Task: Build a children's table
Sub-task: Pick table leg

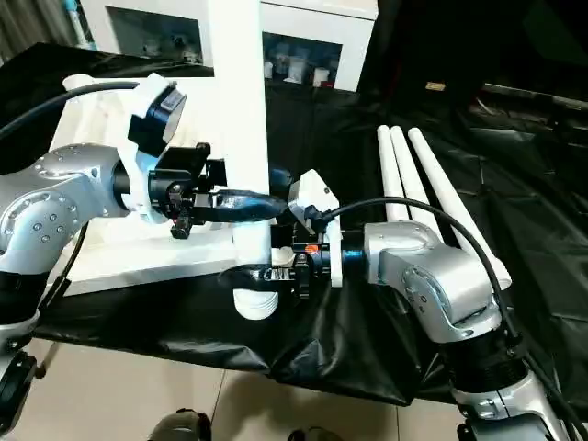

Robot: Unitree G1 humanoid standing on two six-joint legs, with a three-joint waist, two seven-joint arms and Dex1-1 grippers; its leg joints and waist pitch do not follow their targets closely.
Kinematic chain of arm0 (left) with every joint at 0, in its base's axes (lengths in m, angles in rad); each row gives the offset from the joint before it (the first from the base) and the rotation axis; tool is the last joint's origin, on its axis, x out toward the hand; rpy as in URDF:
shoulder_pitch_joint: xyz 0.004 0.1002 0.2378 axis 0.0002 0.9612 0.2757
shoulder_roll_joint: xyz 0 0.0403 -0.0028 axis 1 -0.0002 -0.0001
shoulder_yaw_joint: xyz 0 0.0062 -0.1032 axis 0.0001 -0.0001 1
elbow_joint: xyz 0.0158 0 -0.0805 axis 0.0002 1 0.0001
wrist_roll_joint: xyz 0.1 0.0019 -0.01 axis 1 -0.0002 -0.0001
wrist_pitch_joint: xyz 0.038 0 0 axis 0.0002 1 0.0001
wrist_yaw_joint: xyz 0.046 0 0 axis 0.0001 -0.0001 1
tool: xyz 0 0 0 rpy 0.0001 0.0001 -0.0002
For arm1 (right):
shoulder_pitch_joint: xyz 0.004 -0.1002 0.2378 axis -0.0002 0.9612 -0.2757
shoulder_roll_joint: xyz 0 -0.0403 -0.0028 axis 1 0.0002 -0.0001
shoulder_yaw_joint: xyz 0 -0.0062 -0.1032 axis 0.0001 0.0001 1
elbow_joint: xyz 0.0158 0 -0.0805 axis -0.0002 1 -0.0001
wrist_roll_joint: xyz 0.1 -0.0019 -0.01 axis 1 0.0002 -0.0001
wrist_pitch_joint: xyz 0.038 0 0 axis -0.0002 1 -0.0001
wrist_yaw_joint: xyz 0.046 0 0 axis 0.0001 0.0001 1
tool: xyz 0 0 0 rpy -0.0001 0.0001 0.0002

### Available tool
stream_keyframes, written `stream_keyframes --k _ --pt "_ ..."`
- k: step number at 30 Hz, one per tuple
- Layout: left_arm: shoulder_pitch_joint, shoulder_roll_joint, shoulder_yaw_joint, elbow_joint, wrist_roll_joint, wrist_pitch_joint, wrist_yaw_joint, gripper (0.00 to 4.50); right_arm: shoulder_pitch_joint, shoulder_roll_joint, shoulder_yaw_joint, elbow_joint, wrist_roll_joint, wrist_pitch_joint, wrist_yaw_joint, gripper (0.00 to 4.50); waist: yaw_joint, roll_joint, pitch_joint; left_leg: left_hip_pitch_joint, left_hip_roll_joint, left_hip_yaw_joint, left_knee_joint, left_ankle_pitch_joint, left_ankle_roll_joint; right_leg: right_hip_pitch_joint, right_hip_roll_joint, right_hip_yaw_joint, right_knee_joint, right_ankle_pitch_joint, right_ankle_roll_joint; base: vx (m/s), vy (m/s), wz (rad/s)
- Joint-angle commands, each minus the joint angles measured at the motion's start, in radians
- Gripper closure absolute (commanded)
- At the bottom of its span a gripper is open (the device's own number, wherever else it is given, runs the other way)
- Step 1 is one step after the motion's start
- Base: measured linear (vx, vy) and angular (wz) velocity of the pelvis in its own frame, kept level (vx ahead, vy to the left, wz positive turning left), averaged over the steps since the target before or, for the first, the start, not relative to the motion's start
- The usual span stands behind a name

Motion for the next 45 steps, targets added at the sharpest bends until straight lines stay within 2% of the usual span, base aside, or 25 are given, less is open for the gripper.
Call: stream_keyframes --k 1,3,9,16,19,21,23,32,40,45 --pt "-0.024 -0.005 -0.004 -0.001 0.004 -0.003 -0.01 2.69 0.008 -0.01 -0.003 -0.016 0.001 0.003 0.006 1.34 0.001 0.014 -0.086 0.018 0.047 -0.017 -0.061 -0.082 0.016 0.058 -0.113 0.065 -0.071 -0.034 -0.188 0.0 0.0 0.0" --pt "-0.024 -0.005 -0.006 -0.002 0.004 -0.001 -0.015 2.69 0.008 -0.009 -0.001 -0.014 0.0 0.003 0.005 1.34 0.002 0.014 -0.086 0.018 0.048 -0.017 -0.061 -0.082 0.016 0.058 -0.113 0.065 -0.07 -0.033 -0.189 0.0 0.0 0.0" --pt "-0.026 -0.005 -0.006 0.0 0.01 0.0 -0.022 2.69 0.007 -0.021 0.015 -0.011 -0.012 -0.006 0.011 2.0 0.002 0.014 -0.087 0.018 0.048 -0.017 -0.061 -0.082 0.016 0.059 -0.113 0.065 -0.071 -0.033 -0.189 0.0 0.0 0.0" --pt "-0.033 -0.012 0.005 -0.002 -0.001 0.007 -0.019 2.69 0.017 -0.027 0.031 -0.014 -0.024 -0.011 0.014 2.41 0.002 0.014 -0.086 0.018 0.048 -0.016 -0.061 -0.086 0.015 0.058 -0.113 0.065 -0.072 -0.04 -0.188 0.0 0.0 0.0" --pt "-0.036 -0.014 0.006 0.001 -0.001 0.008 -0.02 2.7 0.019 -0.028 0.039 -0.012 -0.039 -0.024 0.011 2.41 0.002 0.014 -0.087 0.017 0.047 -0.017 -0.061 -0.086 0.014 0.058 -0.112 0.065 -0.071 -0.039 -0.188 0.0 0.0 0.0" --pt "-0.039 -0.016 0.008 0.005 0.003 0.005 -0.022 2.7 0.019 -0.026 0.039 -0.01 -0.039 -0.027 0.008 1.98 0.003 0.017 -0.088 0.018 0.048 -0.017 -0.06 -0.083 0.015 0.059 -0.114 0.065 -0.07 -0.031 -0.191 0.0 0.0 0.0" --pt "-0.04 -0.017 0.008 0.007 0.004 0.005 -0.023 2.7 0.018 -0.025 0.042 -0.009 -0.047 -0.033 0.002 1.85 0.003 0.016 -0.088 0.018 0.048 -0.018 -0.061 -0.083 0.015 0.058 -0.113 0.065 -0.07 -0.024 -0.194 0.0 0.0 0.0" --pt "-0.041 -0.015 0.011 0.003 -0.001 0.013 -0.033 2.7 0.02 -0.023 0.043 -0.004 -0.055 -0.046 -0.005 1.82 0.003 0.016 -0.088 0.018 0.049 -0.018 -0.061 -0.086 0.015 0.059 -0.114 0.065 -0.07 -0.03 -0.194 0.0 0.0 0.0" --pt "-0.039 -0.013 0.001 0.001 0.005 0.011 -0.044 2.7 0.008 0.002 0.007 0.0 -0.023 -0.036 -0.014 1.82 0.004 0.017 -0.089 0.018 0.049 -0.018 -0.06 -0.079 0.019 0.059 -0.113 0.065 -0.067 -0.007 -0.201 0.0 0.0 0.0" --pt "-0.038 -0.013 0.0 -0.001 0.003 0.013 -0.05 2.7 0.007 -0.002 0.009 0.0 -0.023 -0.037 -0.011 1.82 0.003 0.018 -0.089 0.018 0.049 -0.018 -0.061 -0.088 0.014 0.06 -0.114 0.064 -0.069 -0.018 -0.2 0.0 0.0 0.0"
